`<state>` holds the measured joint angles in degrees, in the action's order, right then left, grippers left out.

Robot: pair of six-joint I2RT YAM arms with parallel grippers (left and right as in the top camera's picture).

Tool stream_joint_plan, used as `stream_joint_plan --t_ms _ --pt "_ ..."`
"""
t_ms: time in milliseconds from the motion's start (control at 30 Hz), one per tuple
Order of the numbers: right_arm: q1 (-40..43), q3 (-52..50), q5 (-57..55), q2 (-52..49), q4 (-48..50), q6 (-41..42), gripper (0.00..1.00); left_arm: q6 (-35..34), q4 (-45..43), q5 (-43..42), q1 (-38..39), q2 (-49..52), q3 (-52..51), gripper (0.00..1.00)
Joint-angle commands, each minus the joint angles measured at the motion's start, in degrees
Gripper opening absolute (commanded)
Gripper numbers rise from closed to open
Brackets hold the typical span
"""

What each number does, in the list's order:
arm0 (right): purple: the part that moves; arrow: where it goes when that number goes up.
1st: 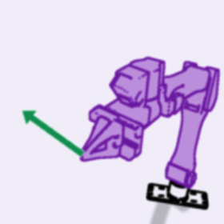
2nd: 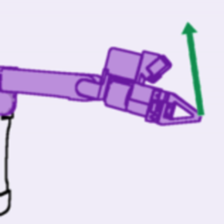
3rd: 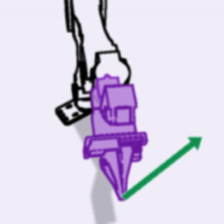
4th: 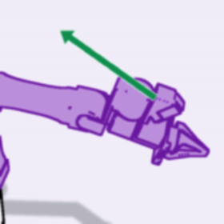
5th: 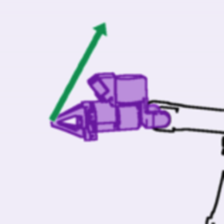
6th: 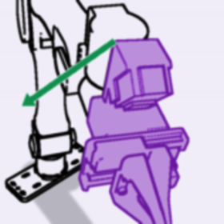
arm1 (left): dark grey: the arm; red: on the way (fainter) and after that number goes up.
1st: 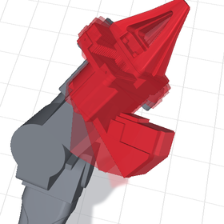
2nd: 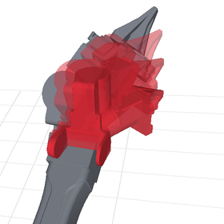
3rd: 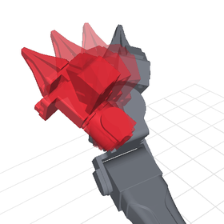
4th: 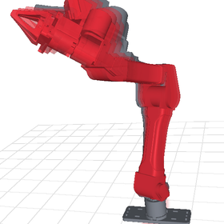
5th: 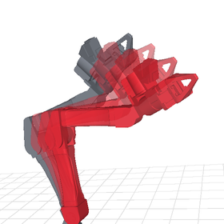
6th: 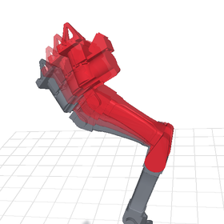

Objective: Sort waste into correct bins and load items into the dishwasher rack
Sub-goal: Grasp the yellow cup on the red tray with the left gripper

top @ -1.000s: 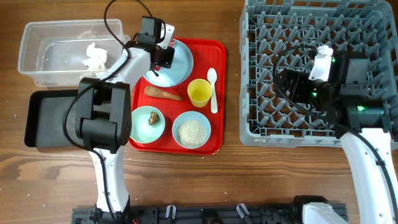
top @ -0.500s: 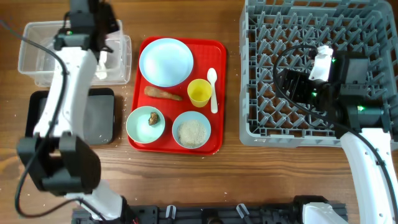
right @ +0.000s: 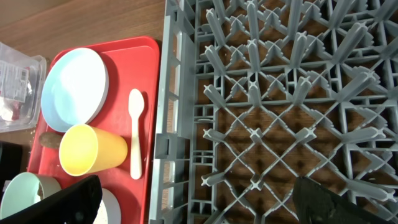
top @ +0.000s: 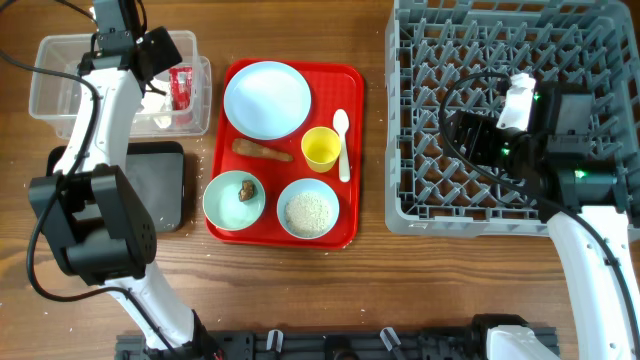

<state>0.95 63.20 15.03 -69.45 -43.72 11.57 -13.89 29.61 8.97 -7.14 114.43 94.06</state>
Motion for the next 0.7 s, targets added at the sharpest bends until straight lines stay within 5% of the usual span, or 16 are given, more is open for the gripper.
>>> stream_joint_plan --t_ms 0,367,667 --pt "-0.3 1.0 1.4 -0.3 0.2 0.6 1.00 0.2 1.2 -4.5 1.4 -1.2 -0.2 0.89" --pt "-0.3 1.0 1.6 -0.3 1.8 1.2 1.00 0.1 19.1 -17.9 15.0 -11.0 -0.2 0.88" --pt "-0.3 1.0 1.6 -0.3 2.1 2.1 0.99 0.1 22.4 -18.8 26.8 -11.0 -0.2 0.86"
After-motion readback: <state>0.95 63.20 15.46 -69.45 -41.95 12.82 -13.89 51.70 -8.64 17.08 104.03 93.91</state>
